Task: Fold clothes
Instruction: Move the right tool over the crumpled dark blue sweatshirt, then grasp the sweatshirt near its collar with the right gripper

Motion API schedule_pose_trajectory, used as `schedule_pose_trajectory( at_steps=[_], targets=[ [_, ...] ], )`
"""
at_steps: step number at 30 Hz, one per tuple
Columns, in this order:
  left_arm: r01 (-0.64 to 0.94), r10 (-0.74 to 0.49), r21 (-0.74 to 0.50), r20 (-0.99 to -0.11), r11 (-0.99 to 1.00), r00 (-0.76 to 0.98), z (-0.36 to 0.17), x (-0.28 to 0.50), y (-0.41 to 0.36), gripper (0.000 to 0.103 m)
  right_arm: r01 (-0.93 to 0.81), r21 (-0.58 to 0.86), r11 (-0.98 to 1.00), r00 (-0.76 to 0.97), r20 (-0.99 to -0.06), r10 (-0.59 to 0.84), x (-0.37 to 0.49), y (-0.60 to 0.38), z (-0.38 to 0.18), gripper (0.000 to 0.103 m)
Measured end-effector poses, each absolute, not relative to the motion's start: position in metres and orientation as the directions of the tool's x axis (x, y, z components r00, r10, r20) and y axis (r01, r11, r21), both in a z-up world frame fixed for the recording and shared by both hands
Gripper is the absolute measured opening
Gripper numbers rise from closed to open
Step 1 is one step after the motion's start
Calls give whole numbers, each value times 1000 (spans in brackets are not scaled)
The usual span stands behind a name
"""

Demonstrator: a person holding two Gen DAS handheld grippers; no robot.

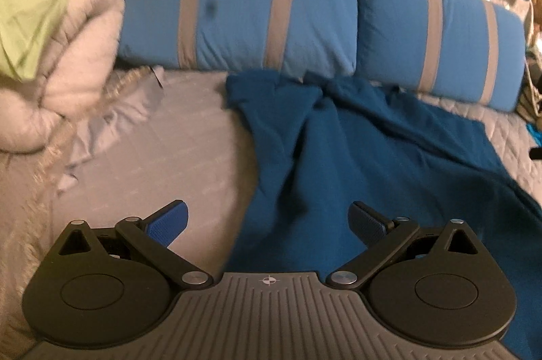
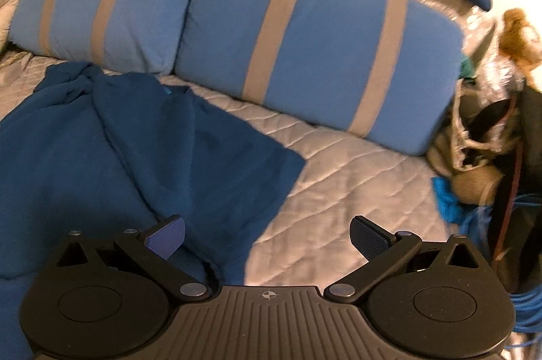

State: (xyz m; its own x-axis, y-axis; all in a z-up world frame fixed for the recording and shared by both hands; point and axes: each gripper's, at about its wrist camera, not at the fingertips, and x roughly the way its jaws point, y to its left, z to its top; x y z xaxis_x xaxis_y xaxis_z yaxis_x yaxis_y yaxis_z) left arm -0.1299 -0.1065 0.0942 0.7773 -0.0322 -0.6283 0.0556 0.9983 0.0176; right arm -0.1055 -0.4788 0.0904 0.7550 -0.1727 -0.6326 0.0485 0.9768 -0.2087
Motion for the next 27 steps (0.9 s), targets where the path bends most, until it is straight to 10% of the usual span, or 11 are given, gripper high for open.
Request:
schedule_pose_trajectory(
  at_steps=[19, 23, 27],
  targets=[
    [66, 11, 106, -599, 992, 801, 84, -129, -126, 103, -301, -169, 939, 751, -648, 124, -18, -408, 49, 82],
    [67, 22, 126, -600, 990, 800, 84, -126, -131, 103, -378, -204, 903, 724, -673, 151, 7, -377, 35, 61],
    [69, 25, 133, -604, 989, 797, 83, -125, -130, 103, -399, -244, 884, 684, -722, 110, 28, -361, 15, 10]
  ],
)
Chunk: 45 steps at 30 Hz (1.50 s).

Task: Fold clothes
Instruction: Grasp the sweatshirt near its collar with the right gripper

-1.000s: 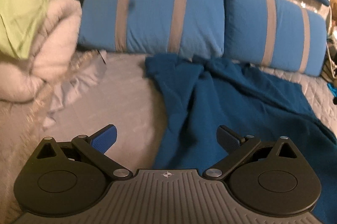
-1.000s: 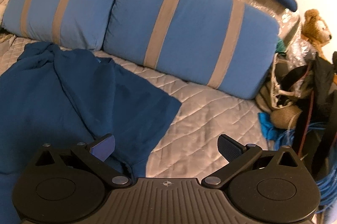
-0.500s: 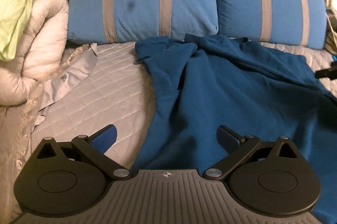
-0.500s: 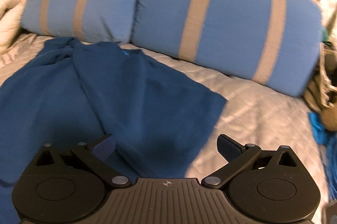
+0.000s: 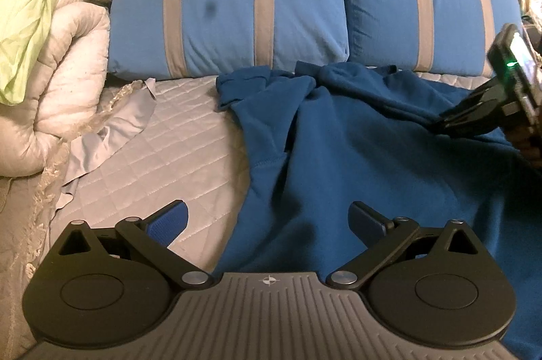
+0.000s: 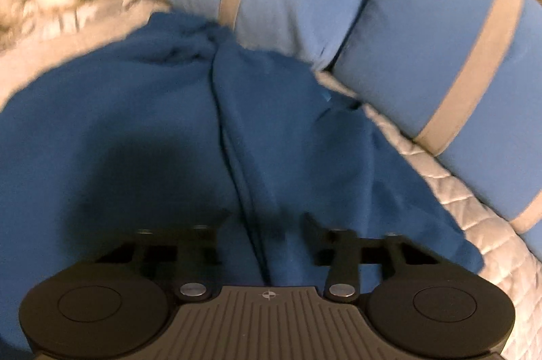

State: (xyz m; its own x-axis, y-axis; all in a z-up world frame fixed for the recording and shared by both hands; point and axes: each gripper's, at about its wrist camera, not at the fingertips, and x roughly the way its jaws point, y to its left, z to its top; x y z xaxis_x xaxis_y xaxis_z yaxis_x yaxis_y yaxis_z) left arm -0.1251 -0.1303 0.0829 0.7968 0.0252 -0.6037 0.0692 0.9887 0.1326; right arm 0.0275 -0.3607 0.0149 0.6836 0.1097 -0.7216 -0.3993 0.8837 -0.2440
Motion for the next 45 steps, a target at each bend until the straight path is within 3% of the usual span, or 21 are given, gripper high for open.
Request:
schedule_pose_trajectory(
  at_steps=[9, 13, 18, 19, 20, 21, 23, 24, 29, 37, 38, 41, 45],
  targets=[
    [76, 12, 118, -607, 990, 794, 83, -125, -125, 103, -303, -355, 884, 764, -645, 3, -16, -398, 63, 8],
    [78, 3, 106, -606, 991, 795, 82, -126, -123, 103, -281, -395, 875, 756, -653, -52, -49, -439, 79, 8],
    [83, 1, 109, -607, 991, 795, 81, -125, -124, 103, -229, -488, 842, 682, -698, -219, -70, -486, 64, 11],
    [83, 0, 110, -607, 990, 795, 81, -125, -124, 103, -222, -506, 834, 685, -689, -236, -74, -488, 61, 13],
    [84, 0, 110, -607, 990, 794, 81, -125, -124, 103, -218, -521, 825, 693, -678, -246, -77, -488, 59, 22],
    [84, 0, 110, -608, 990, 794, 81, -125, -124, 103, -228, -516, 825, 705, -672, -226, -79, -485, 59, 40],
    [83, 1, 110, -609, 990, 793, 81, -124, -125, 103, -263, -491, 830, 734, -661, -159, -83, -475, 61, 60],
    [83, 1, 110, -610, 990, 793, 81, -124, -125, 103, -292, -484, 825, 746, -655, -121, -82, -466, 61, 60],
    [79, 8, 116, -612, 990, 790, 81, -124, -125, 103, -419, -544, 727, 777, -630, -23, -61, -411, 40, 58],
    [82, 10, 119, -624, 990, 781, 79, -123, -124, 103, -462, -628, 627, 785, -618, -41, -13, -359, -6, 47],
    [82, 10, 118, -627, 990, 779, 79, -122, -123, 103, -458, -629, 628, 784, -619, -48, -9, -356, -10, 42],
    [82, 7, 111, -633, 990, 774, 78, -121, -122, 103, -447, -599, 665, 768, -638, -59, 1, -354, -12, 13],
    [80, 5, 105, -634, 991, 773, 78, -121, -121, 103, -392, -565, 726, 784, -618, -56, 6, -359, 4, 10]
  ],
)
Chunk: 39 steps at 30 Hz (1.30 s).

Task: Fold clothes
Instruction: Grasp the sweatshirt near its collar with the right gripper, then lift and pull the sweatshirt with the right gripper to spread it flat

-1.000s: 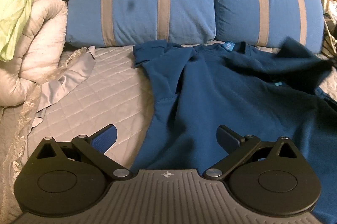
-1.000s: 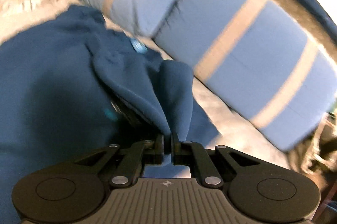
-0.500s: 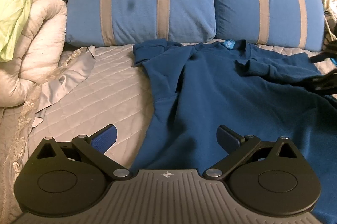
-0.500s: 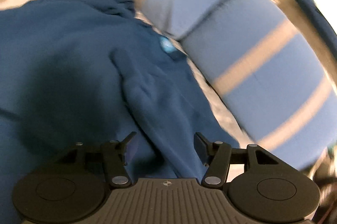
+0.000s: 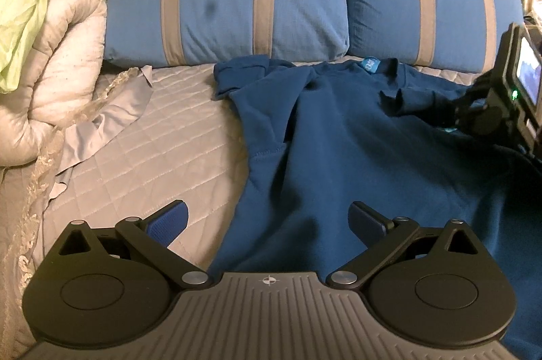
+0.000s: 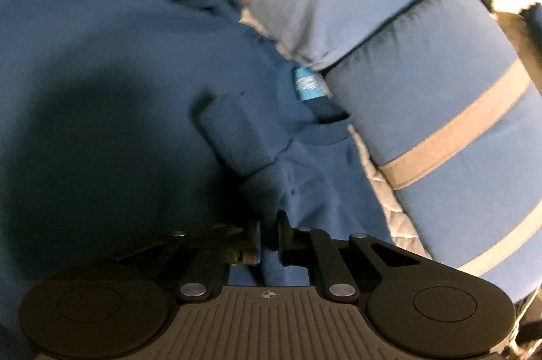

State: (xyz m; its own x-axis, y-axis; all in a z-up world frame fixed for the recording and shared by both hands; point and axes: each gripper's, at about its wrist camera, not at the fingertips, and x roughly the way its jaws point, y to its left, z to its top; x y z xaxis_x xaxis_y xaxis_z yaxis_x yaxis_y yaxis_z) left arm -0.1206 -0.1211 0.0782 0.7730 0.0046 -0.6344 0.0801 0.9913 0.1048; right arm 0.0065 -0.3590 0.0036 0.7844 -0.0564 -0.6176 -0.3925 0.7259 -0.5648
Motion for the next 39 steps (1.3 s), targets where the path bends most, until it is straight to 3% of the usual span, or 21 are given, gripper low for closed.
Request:
schedule_pose_trajectory(
  at_steps=[9, 17, 27, 33, 39],
  targets=[
    [79, 14, 116, -637, 990, 770, 78, -120, -123, 103, -290, -540, 790, 851, -524, -46, -1, -387, 60, 9],
    [84, 16, 125, -643, 989, 765, 78, -120, -123, 103, -212, -465, 859, 867, -496, -54, -9, -435, 102, 9],
    [80, 46, 164, -645, 983, 762, 78, -121, -129, 103, 80, -282, 956, 883, -425, -199, -30, -594, 185, 8],
    [82, -40, 31, -673, 996, 739, 78, -117, -114, 103, 376, -163, 912, 818, -403, -409, -86, -729, 202, 8],
    [52, -144, -155, -670, 987, 728, 77, -116, -91, 103, 634, 100, 767, 680, -543, -492, -156, -827, 125, 9]
  ],
)
